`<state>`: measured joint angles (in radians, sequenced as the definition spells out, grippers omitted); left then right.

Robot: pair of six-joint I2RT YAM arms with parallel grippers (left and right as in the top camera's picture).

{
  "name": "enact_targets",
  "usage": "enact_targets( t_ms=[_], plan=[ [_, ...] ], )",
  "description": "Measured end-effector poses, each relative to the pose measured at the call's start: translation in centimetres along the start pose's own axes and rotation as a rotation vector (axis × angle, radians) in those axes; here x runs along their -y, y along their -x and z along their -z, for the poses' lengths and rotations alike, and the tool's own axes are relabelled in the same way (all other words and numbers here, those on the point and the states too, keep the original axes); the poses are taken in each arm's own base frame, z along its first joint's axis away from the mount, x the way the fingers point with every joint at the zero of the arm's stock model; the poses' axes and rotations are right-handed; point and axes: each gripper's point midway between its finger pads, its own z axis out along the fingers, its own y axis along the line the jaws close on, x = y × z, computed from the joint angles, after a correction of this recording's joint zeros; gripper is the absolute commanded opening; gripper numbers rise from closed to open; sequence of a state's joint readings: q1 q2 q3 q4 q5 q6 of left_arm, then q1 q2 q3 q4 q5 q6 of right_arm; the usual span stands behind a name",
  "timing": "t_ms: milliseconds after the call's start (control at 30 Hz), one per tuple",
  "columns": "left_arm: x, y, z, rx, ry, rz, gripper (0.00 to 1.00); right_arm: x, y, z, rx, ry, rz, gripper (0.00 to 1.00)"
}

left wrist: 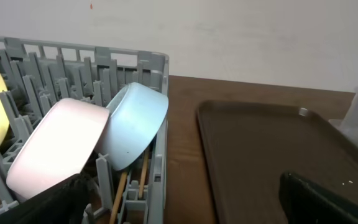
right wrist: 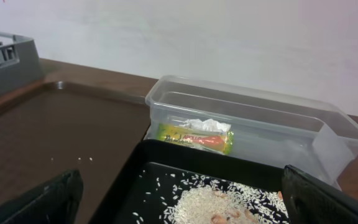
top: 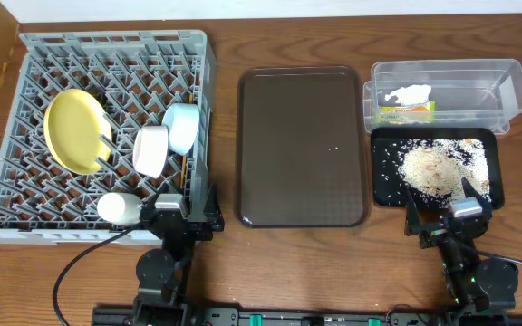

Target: Sort waste into correct bins and load items into the dishwasher

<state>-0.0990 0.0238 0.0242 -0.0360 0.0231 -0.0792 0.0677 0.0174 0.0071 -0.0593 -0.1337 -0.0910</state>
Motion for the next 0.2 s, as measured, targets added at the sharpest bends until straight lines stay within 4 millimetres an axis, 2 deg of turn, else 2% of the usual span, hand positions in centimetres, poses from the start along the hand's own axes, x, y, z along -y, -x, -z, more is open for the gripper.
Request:
enact_targets(
  t_ms=[200],
  plan=[
    [0.00,0.00,0.00,0.000,0.000,0.000,0.98,0.00,0.01,0.00,0.000,0.000,0.000,0.99]
  ],
)
